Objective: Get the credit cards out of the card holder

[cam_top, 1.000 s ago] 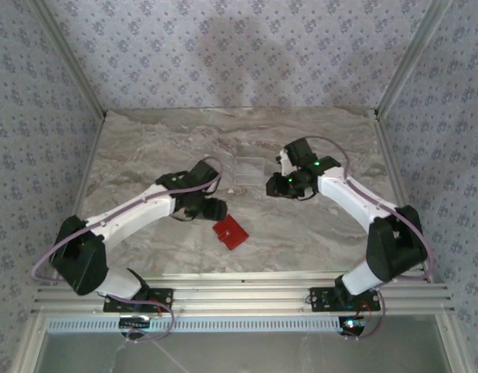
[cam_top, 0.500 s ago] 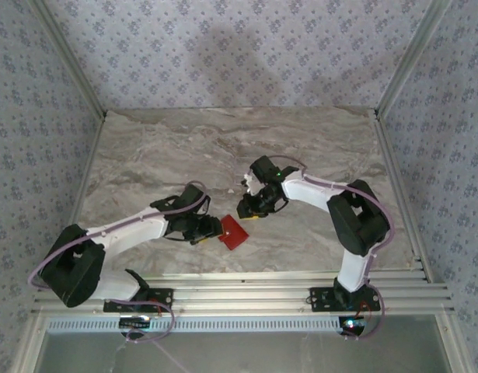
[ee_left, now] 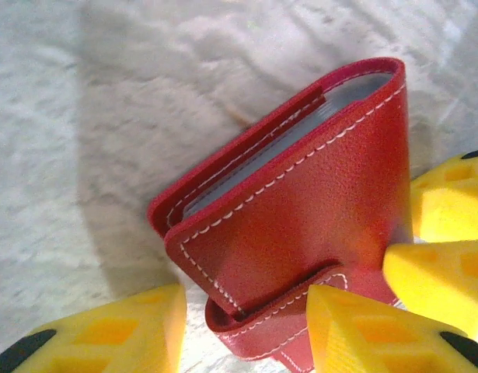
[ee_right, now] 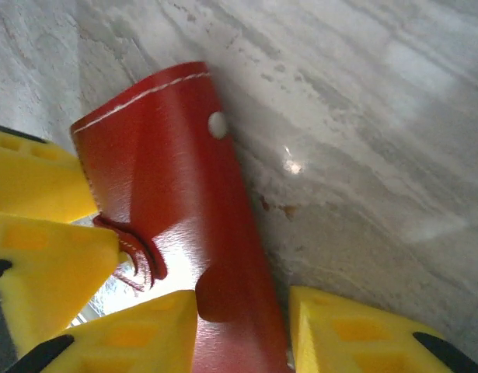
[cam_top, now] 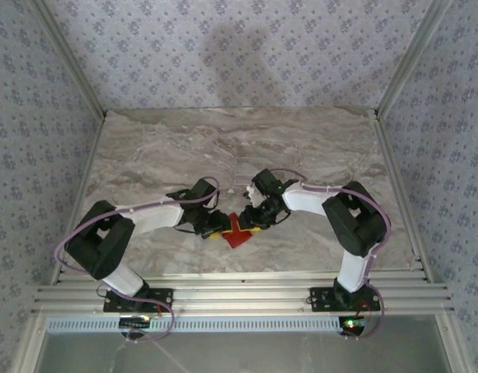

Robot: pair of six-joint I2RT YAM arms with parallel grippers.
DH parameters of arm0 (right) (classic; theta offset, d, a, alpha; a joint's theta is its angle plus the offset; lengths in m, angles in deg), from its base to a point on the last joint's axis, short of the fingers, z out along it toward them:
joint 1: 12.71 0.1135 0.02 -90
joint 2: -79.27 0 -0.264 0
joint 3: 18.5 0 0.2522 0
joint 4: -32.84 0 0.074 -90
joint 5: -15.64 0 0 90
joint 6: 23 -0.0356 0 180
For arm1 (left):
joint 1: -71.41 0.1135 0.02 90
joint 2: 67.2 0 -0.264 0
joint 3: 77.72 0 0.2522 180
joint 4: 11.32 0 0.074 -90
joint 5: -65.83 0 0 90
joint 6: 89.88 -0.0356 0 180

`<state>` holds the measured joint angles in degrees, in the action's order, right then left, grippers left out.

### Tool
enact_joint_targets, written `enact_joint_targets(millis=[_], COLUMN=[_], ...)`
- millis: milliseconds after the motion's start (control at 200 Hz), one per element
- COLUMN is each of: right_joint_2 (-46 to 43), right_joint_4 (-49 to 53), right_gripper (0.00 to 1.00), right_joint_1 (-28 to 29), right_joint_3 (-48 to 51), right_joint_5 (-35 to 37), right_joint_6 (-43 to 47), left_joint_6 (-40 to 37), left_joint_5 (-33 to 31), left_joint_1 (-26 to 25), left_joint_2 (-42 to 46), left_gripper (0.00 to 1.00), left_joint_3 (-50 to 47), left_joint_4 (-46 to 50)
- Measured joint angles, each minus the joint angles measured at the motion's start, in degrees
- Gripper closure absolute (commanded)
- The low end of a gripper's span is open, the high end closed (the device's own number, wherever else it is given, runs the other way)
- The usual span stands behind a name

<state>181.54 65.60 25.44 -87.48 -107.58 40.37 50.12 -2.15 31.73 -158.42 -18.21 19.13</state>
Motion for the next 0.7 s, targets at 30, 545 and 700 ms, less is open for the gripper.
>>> enact_joint_targets(millis=[30, 545, 700], right_joint_2=[-0.7, -12.3, -13.1], right_joint_4=[-0.4, -4.5, -3.4], right_gripper=[0.62, 0.89, 0.92], right_joint_1=[0.0, -2.4, -5.2], right_joint_3=[1.1, 12.3, 12.3], right_joint_5=[0.0, 3.2, 3.2], right_joint_6=[-0.5, -7.4, -5.7], left_joint_6=[-0.4, -12.9, -23.9], left_joint_5=[0.5, -2.2, -5.7], left_joint_1=[0.0, -3.1, -3.9], left_joint_2=[-0.6, -7.7, -7.6], left_gripper=[0.57, 0.47, 0.46], left_joint_3=[0.7, 16.1, 21.1], left_joint_4=[-0.2, 8.4, 13.4])
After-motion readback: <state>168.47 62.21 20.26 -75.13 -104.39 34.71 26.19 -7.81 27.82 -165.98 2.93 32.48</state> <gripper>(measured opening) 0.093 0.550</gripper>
